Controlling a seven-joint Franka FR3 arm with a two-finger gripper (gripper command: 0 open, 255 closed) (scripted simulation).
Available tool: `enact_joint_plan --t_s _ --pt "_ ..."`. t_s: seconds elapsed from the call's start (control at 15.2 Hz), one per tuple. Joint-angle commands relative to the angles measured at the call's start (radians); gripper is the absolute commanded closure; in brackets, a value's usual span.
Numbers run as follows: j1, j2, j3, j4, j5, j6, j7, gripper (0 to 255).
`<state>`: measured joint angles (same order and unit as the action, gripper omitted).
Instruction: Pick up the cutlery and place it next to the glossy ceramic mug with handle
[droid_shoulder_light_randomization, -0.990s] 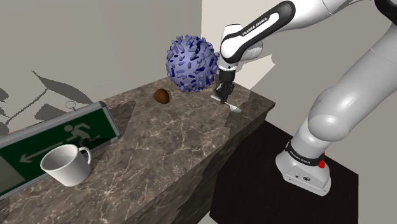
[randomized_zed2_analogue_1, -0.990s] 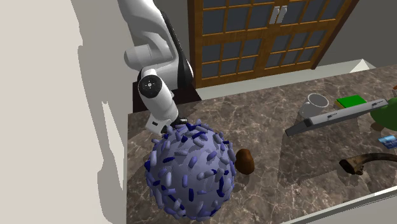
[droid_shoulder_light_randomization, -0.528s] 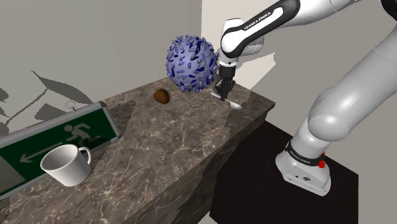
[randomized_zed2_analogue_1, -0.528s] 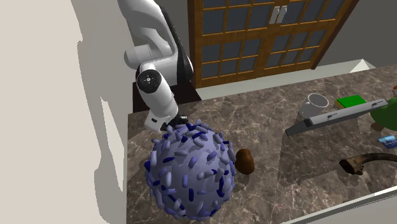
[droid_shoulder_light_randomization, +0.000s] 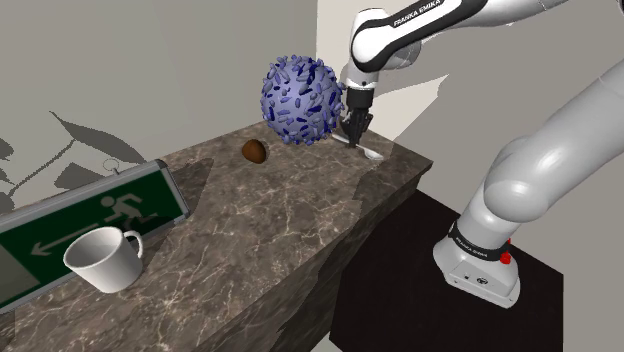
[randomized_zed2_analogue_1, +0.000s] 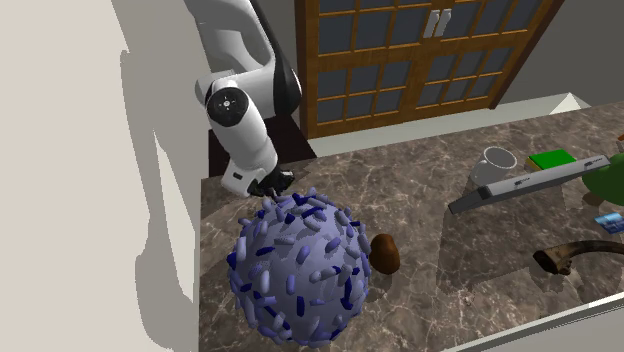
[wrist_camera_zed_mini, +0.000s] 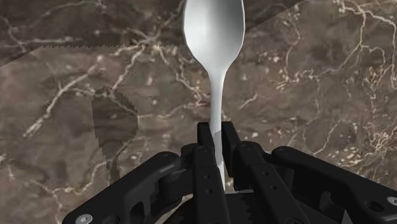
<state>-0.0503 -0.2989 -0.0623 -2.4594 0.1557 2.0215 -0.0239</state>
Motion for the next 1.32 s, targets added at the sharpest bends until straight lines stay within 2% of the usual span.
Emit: enact_joint_plan --t_s 0.0,1.25 --pt "-0.001 -0.013 0.001 0.014 -0.003 -0.028 0.005 255" --pt "-0.003 -0.083 0.001 0.210 -0.019 -0.290 0.046 255"
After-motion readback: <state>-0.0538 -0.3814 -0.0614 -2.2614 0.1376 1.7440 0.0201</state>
